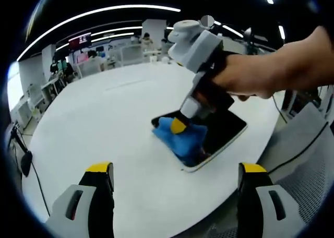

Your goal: Wipe the mirror surface with the cleaning cloth until all visible marks leave the cleaned area.

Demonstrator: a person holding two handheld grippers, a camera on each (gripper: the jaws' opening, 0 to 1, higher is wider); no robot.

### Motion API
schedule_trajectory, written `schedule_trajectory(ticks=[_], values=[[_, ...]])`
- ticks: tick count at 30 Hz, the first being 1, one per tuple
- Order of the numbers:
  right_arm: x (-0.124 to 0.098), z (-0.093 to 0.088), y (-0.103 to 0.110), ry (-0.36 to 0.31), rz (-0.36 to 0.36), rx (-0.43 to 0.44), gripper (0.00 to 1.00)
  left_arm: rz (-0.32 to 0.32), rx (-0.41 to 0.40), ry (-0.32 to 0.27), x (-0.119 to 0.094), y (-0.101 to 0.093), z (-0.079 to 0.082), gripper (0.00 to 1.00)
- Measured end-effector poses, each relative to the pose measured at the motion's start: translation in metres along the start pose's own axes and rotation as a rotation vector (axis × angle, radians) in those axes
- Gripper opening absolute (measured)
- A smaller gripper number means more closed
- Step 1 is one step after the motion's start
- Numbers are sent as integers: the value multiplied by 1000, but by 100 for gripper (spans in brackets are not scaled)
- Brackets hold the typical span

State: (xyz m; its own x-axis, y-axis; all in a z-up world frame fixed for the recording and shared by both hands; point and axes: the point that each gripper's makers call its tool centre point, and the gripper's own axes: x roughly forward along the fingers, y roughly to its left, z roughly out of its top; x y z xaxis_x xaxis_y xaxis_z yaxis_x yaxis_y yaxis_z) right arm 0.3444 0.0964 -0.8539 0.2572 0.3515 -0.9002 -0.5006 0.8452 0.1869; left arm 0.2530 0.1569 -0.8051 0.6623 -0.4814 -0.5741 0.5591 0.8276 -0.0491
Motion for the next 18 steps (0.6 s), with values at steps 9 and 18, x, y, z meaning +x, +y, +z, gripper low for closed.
schedule_trajectory(ticks=[9,18], values=[[7,16,-8,5,-8,-28,2,-1,0,1,1,0,0,100],[15,33,-17,4,-11,-31,1,0,-10,-1,1,1,-1,100]])
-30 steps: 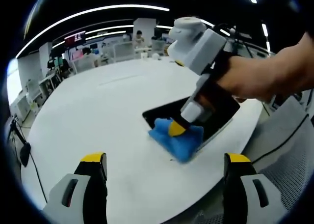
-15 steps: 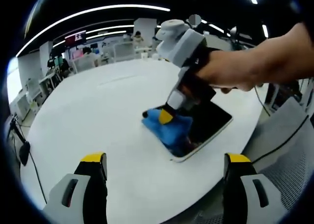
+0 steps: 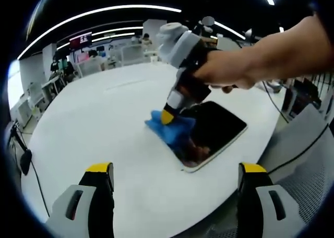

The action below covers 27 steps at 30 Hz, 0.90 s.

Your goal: Wipe the mirror surface with the cleaning cloth until all visible marks leave the cleaned area.

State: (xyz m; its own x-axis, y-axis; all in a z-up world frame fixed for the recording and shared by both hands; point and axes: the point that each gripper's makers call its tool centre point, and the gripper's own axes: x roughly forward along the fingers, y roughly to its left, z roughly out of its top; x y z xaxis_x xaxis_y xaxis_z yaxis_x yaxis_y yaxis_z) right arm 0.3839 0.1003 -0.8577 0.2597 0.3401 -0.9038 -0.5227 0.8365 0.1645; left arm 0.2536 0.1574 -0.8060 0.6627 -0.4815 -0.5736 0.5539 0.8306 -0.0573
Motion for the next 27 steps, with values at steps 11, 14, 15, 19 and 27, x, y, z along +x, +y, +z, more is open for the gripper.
schedule_trajectory(ticks=[11,14,15,19,27], values=[[-2,7,-2,-3,3,11,2,4,-6,-1,0,1,0,100],[0,10,-4,-10,0,13,1,3,-7,-4,0,0,1,100],[0,11,-4,-12,-1,15,1,5,-5,-7,0,1,1,100],[4,14,-7,-9,-2,22,1,5,-7,-9,0,1,1,100],[3,13,-7,5,28,31,2,9,-12,-10,0,2,1,99]])
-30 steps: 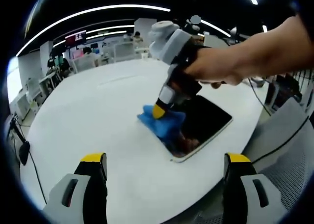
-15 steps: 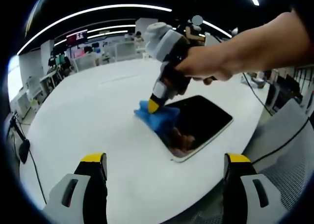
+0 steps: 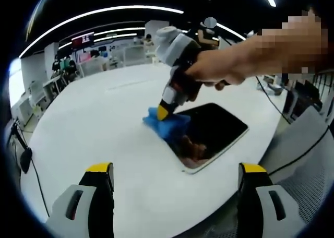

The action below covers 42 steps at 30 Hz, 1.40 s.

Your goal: Wipe the mirror surface with the cleaning cloth until all visible marks leave the cleaned area.

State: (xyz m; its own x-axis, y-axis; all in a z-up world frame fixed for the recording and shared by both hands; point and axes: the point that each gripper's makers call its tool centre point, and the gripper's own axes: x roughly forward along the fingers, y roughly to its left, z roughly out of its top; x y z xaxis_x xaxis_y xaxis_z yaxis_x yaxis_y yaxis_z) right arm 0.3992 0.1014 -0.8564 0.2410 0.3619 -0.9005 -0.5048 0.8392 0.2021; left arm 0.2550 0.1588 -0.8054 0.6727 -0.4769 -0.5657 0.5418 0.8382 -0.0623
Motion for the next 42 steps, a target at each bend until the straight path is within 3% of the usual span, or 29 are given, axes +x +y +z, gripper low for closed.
schedule_trajectory(ticks=[12,38,42], values=[[-7,-6,2,-16,1,-24,2,3,-2,6,0,0,-1,99],[-16,-17,-27,-8,-23,-9,2,3,-3,2,0,0,0,99],[-19,-20,-30,1,-41,-6,1,0,-33,4,0,1,-1,99]])
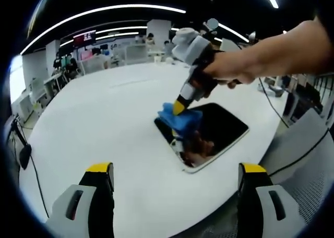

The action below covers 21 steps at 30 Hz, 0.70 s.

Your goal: Wipe the mirror surface with the cleaning cloth until all visible marks leave the cleaned area.

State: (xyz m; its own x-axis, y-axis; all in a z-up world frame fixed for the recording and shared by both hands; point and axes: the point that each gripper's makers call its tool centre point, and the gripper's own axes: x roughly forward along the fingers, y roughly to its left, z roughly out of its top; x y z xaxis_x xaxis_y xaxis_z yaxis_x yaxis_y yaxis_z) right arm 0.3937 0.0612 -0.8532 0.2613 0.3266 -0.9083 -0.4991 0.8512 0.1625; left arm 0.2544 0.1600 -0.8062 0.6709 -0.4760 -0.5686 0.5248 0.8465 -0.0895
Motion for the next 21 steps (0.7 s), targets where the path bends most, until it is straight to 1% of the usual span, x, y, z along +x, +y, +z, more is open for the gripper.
schedule_trajectory(ticks=[4,8,14,21], values=[[-2,-2,-5,2,-3,9,1,5,-24,-4,0,2,0,99],[-4,-4,-11,3,-6,15,2,9,-10,-3,0,2,0,99],[-4,-4,-9,0,-17,8,2,10,-10,-3,0,3,-1,99],[-2,-3,-11,-3,-27,20,2,10,-7,-2,0,2,-1,99]])
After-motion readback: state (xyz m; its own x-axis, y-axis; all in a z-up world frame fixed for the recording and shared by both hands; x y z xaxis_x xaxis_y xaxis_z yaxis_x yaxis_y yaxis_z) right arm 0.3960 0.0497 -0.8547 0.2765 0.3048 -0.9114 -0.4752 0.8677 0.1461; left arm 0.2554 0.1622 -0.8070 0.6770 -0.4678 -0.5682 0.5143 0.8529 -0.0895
